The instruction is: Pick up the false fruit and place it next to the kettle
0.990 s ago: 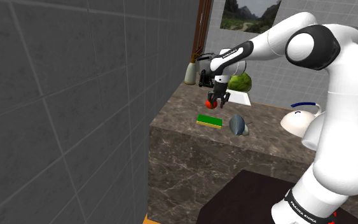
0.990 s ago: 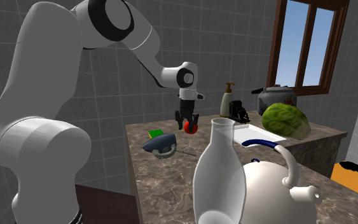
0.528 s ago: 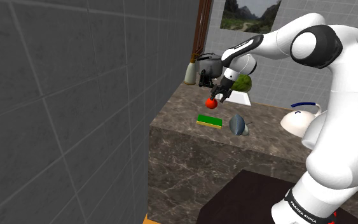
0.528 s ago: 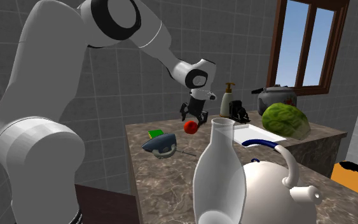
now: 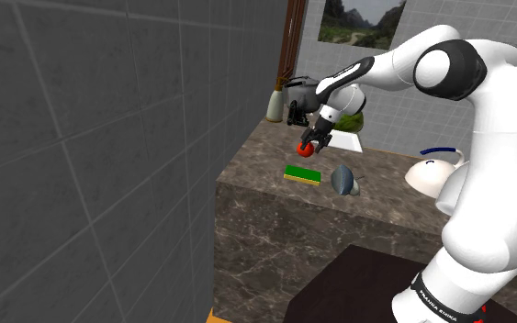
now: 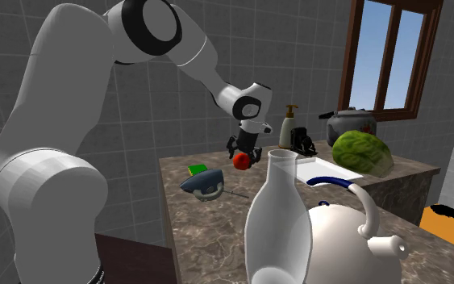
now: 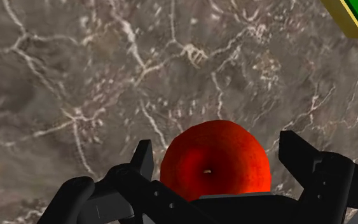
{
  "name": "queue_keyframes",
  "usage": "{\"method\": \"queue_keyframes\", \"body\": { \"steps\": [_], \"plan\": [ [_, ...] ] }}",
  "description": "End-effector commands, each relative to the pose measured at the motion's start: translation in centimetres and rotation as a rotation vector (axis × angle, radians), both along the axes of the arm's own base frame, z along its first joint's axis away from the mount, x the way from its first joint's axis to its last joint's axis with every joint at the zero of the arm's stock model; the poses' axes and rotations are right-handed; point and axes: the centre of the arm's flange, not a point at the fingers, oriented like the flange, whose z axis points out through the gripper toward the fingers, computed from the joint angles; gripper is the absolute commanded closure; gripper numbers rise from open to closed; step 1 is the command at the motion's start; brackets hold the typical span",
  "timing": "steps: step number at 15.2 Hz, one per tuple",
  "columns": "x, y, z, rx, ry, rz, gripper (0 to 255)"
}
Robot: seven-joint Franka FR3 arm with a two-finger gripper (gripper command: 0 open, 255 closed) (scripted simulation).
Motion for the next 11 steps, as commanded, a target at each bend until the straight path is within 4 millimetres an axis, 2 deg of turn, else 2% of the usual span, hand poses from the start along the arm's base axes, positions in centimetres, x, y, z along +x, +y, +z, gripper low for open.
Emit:
{"method": "queue_keyframes", "body": {
  "steps": [1,4,5,11],
  "plan": [
    [0.01,0.01,-0.03,0.000,0.000,0.000,0],
    [0.01,0.01,-0.03,0.000,0.000,0.000,0],
    [0.01,0.01,-0.03,0.000,0.000,0.000,255],
    [0.01,0.01,-0.03,0.000,0.000,0.000,255]
  ]
}}
